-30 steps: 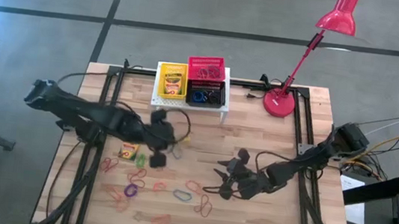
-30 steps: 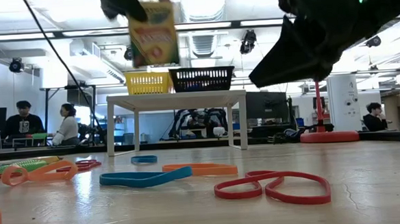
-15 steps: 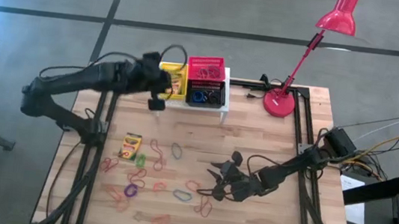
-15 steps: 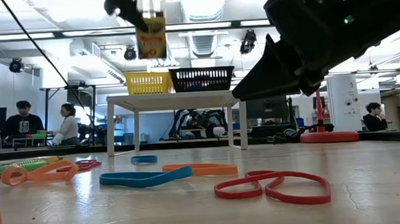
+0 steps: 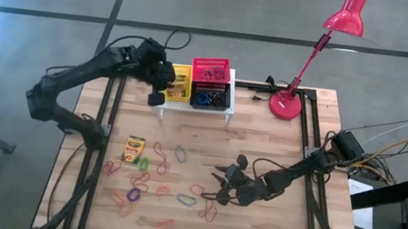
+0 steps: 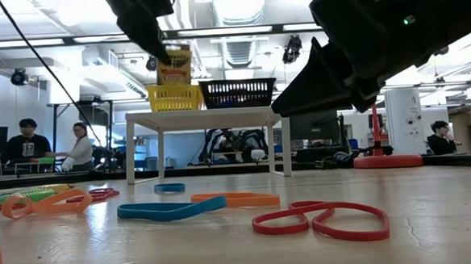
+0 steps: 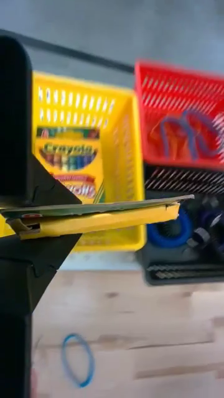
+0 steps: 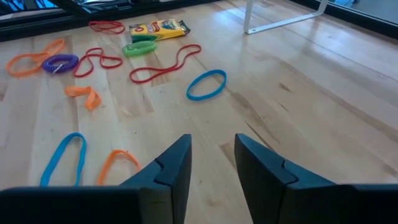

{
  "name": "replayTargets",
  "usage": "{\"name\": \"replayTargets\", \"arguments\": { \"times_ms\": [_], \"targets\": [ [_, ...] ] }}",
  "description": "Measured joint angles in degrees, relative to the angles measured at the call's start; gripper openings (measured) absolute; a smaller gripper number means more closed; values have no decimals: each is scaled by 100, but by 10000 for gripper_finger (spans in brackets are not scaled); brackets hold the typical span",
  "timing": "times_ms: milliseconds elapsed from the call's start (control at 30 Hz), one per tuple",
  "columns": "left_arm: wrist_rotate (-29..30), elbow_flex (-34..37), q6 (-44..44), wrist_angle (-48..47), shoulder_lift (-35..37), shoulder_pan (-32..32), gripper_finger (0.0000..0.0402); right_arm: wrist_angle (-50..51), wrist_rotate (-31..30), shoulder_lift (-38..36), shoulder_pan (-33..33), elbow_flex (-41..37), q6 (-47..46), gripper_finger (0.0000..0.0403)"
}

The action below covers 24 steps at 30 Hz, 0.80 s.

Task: Pick & Place Office Desk Supplies
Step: Put the crayon box into the yellow bin

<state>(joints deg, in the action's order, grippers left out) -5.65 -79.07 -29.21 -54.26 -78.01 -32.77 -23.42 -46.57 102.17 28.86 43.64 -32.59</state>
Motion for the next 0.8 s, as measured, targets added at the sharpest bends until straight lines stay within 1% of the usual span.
{"name": "replayTargets", "arguments": {
  "times_ms": [133,300,433,533,700,800],
  "targets": [
    [-47,0,-157,-175,-214,0,42,0,1,0,0,0,-1,113],
    [-59,1,-216,-91,-269,0,43,0,2,0,0,0,0,108],
    [-59,0,-245,-94,-279,0,56,0,4,-2,0,0,1,105],
    [-59,2,-228,-94,-279,0,76,0,4,-2,0,0,1,105],
    [42,2,-70,-59,-279,-30,123,-2,4,-4,0,0,1,111],
    [228,0,-37,-38,-279,-96,155,0,4,-4,0,-2,1,114]
  ]
}}
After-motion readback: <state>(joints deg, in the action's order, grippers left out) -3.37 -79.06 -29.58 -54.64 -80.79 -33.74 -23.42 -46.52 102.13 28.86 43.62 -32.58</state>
